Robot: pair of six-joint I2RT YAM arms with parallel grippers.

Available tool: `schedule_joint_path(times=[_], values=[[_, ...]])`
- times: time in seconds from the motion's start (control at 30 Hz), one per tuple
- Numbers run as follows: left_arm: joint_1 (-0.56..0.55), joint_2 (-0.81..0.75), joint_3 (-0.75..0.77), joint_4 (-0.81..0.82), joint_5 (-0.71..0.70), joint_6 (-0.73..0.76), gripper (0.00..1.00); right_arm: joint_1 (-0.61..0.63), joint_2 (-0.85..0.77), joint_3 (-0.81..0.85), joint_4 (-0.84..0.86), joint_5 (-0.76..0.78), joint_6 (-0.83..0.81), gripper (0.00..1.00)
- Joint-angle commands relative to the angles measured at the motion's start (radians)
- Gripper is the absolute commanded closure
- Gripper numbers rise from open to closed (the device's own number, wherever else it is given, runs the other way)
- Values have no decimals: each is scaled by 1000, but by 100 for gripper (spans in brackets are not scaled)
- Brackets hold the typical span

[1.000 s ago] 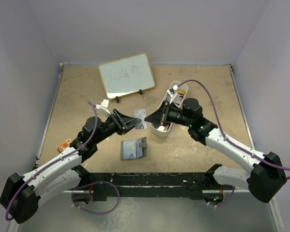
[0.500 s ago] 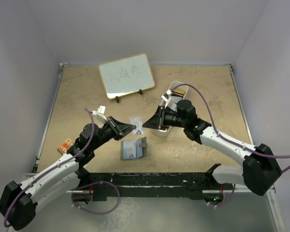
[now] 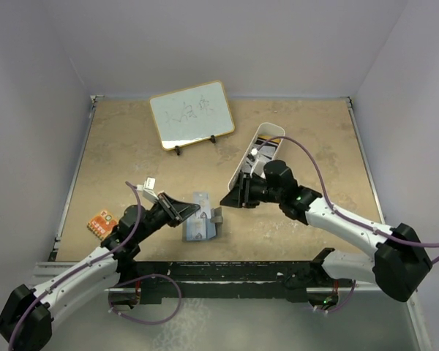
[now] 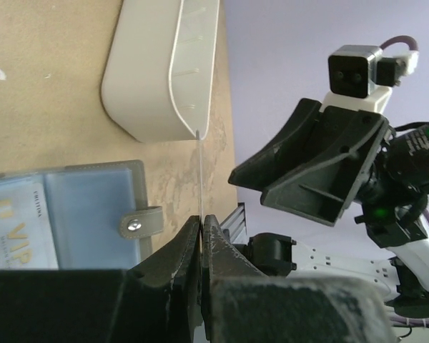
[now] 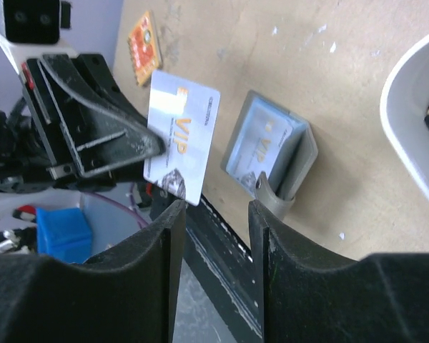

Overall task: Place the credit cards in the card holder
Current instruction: Insert the credit card into the card holder.

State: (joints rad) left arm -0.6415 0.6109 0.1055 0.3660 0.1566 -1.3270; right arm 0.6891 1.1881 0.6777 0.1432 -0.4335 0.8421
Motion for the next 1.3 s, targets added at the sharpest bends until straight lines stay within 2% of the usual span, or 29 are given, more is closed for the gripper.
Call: schedule_joint_path(times=[0.0, 0.3, 0.5, 0.83, 1.27], values=[[5, -34, -50, 43, -21, -8, 100, 91, -19, 54, -139, 134, -62, 58], [5, -80, -92, -28, -25, 16, 100, 327, 81, 168, -284, 406, -77, 60], [5, -104, -105, -65, -36, 33, 100, 402, 174, 261, -362, 515, -91, 59], [5, -24, -133, -22, -21, 47, 100, 418, 273, 319, -449, 634, -124, 59], [5, 92, -141, 59, 0, 46, 100, 418, 324, 271, -455, 660, -85, 61]])
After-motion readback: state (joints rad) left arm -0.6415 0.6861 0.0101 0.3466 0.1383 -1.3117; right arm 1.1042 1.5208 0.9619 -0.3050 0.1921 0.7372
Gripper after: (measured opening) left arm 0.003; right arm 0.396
